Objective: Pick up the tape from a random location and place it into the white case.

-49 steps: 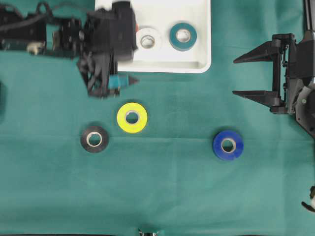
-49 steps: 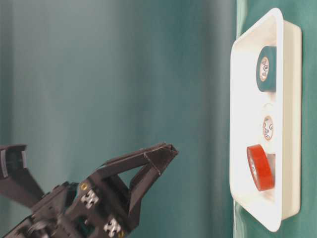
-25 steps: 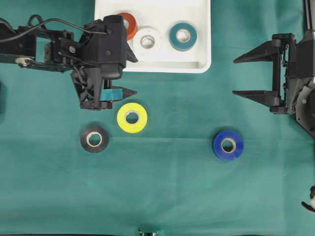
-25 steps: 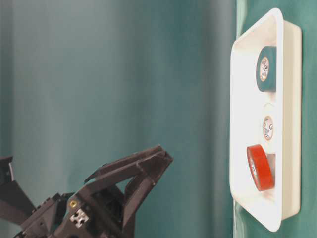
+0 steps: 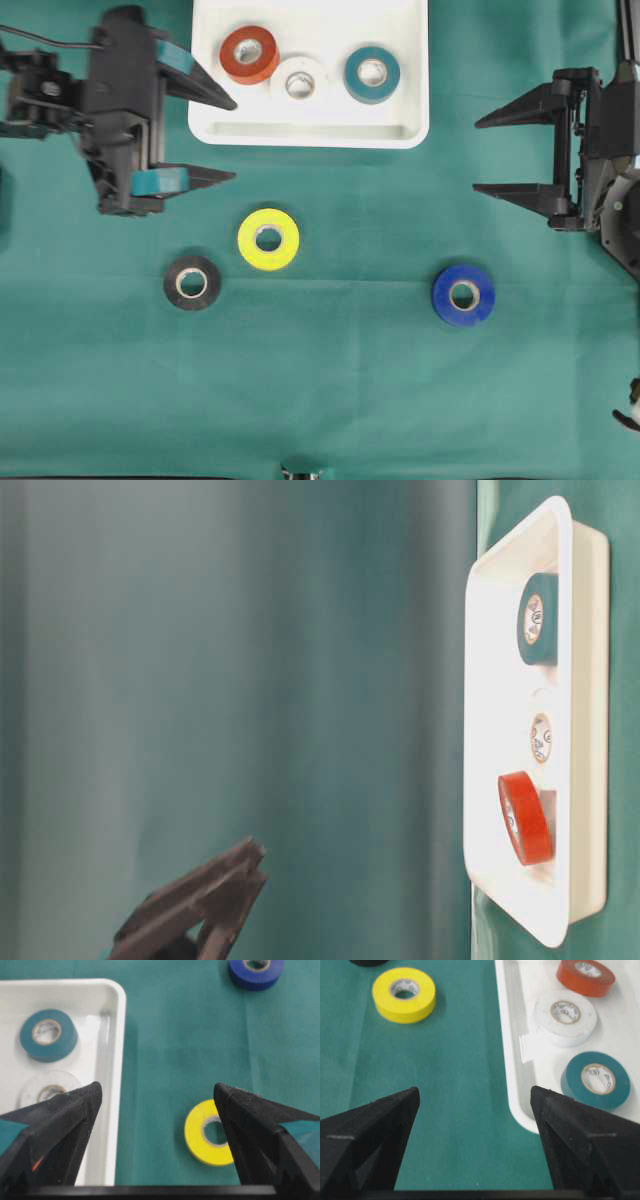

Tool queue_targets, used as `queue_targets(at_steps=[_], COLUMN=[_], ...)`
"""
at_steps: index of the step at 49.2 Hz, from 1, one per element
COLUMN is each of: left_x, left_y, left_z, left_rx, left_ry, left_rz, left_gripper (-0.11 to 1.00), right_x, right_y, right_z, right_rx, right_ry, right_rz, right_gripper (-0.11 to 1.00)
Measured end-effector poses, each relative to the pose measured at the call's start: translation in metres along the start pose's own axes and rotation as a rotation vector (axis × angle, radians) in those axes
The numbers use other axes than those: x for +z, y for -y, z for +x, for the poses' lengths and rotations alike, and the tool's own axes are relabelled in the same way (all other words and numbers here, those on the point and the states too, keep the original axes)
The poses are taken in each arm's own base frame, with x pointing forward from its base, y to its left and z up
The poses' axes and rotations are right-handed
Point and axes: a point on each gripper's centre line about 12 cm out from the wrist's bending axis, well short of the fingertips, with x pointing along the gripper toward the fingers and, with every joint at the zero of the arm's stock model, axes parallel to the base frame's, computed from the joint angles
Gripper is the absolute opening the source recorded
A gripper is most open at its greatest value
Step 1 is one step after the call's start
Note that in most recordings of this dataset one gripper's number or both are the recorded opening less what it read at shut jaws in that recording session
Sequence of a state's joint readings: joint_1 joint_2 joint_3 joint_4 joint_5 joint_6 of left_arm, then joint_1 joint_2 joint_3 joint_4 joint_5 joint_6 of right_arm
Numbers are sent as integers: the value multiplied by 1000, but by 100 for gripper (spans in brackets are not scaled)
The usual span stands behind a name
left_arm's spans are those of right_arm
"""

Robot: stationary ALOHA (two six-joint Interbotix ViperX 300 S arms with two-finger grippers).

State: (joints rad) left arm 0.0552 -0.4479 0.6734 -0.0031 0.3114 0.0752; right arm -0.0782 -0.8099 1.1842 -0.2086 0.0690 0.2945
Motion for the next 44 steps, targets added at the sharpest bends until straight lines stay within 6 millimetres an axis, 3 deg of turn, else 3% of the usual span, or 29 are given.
queue_targets(at_steps=[17,44], left_x=[-11,-41], left_y=[1,3], left_z=[-26,-36], left_rx=[5,14], left_ry=[70,188], left_rz=[0,1], left_gripper=[98,97], right_x=[9,9], right_y=[-1,-1], right_z=[-1,-1], right_rx=[2,1], right_ry=[21,22], right_rz=[0,-7], right_gripper=[85,85])
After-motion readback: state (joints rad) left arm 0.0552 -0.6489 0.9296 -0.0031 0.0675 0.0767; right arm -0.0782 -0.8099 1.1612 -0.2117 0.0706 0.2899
